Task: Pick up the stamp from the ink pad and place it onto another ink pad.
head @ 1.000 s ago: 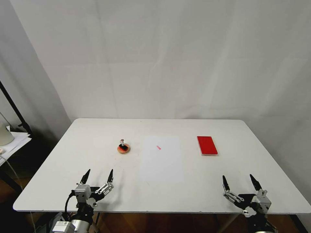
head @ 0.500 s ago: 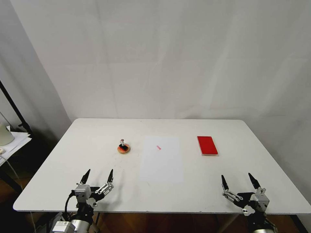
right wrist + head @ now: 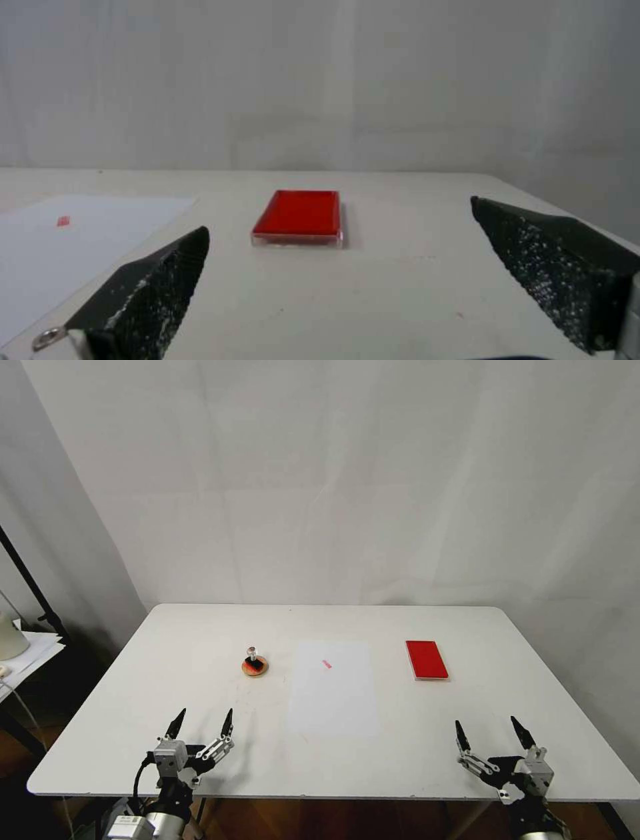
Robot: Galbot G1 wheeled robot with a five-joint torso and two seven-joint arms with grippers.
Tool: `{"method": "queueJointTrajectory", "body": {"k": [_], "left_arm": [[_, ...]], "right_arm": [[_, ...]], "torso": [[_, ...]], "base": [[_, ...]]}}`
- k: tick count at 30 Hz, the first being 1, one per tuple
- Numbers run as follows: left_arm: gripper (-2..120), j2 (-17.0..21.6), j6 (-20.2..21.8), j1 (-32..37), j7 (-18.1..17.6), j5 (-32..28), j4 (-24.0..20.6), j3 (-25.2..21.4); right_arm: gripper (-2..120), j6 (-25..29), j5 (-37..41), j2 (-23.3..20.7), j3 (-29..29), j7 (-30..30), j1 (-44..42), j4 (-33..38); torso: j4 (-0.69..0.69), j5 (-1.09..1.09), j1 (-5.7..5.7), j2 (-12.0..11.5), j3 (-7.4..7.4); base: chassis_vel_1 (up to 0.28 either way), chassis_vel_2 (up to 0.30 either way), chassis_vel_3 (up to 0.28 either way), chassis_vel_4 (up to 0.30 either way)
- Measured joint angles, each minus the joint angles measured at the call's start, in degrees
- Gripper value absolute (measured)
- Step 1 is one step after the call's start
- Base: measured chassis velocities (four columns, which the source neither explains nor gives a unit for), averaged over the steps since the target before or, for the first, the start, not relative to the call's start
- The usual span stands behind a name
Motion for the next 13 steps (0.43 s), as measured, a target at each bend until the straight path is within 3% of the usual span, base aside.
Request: {"method": "queueJointTrajectory", "body": {"k": [13], "left_arm": [[100,0.00,0.00,0.00,0.00,0.00,0.00,0.00]], "right_arm": [[100,0.00,0.03,-0.01,-0.03,0.03,0.01,-0.02]], "torso": [[0.00,0.00,0.00,0.00,0.00]], "base": [[0.000,0.000,0.000,0.000]]}}
